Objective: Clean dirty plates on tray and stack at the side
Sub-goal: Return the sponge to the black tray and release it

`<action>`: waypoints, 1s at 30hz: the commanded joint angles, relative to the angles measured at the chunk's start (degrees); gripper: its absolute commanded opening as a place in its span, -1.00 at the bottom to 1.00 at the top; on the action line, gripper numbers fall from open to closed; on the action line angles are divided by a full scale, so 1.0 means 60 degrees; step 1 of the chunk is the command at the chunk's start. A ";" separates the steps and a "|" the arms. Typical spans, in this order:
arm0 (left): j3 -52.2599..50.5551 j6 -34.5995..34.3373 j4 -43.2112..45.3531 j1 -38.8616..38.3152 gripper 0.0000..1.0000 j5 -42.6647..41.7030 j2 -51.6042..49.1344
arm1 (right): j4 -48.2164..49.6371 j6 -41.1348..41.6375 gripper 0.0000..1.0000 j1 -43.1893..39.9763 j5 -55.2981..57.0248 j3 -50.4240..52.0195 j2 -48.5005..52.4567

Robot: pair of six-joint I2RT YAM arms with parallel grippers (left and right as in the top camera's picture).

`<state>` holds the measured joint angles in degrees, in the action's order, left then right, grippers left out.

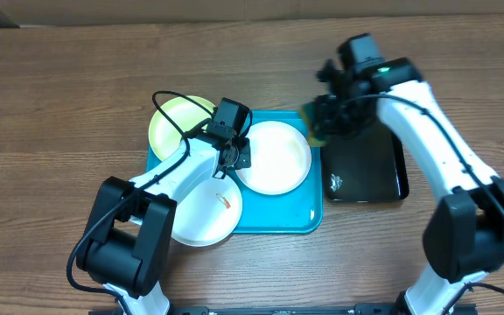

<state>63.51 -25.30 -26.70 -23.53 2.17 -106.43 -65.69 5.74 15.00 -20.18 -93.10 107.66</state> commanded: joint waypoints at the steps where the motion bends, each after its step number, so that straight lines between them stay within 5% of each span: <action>1: 0.0069 0.0004 0.0033 -0.0018 -0.74 -0.0055 -0.0153 | -0.0437 -0.0062 -0.92 -0.0645 0.1545 0.0131 -0.0153; 7: 0.0069 0.0000 0.0036 -0.0018 -0.52 -0.0055 -0.0153 | 0.0087 0.0069 -0.93 -0.1650 0.2291 0.1439 -0.0153; 14: 0.0069 0.0000 0.0036 -0.0022 -0.84 -0.0109 -0.0153 | 0.2463 0.0033 -0.91 -0.2022 0.2291 0.3308 -0.0153; 20: 0.0073 0.0007 -0.0146 -0.0018 -0.92 -0.0120 -0.0113 | 0.2936 0.0033 -0.66 -0.2022 0.2382 0.3741 -0.0153; 23: 0.0262 0.0011 -0.0514 -0.0018 -0.92 0.0018 0.0022 | 0.2947 0.0044 -0.29 -0.2025 0.2834 0.3756 -0.0153; 30: 0.1228 0.0076 -0.1632 -0.0018 -0.92 0.1315 0.0331 | 0.3060 0.0758 -0.24 -0.2073 0.3082 0.3548 -0.0164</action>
<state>67.66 -25.32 -35.70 -23.53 5.02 -106.41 -47.40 8.32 2.83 -2.85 -70.72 107.24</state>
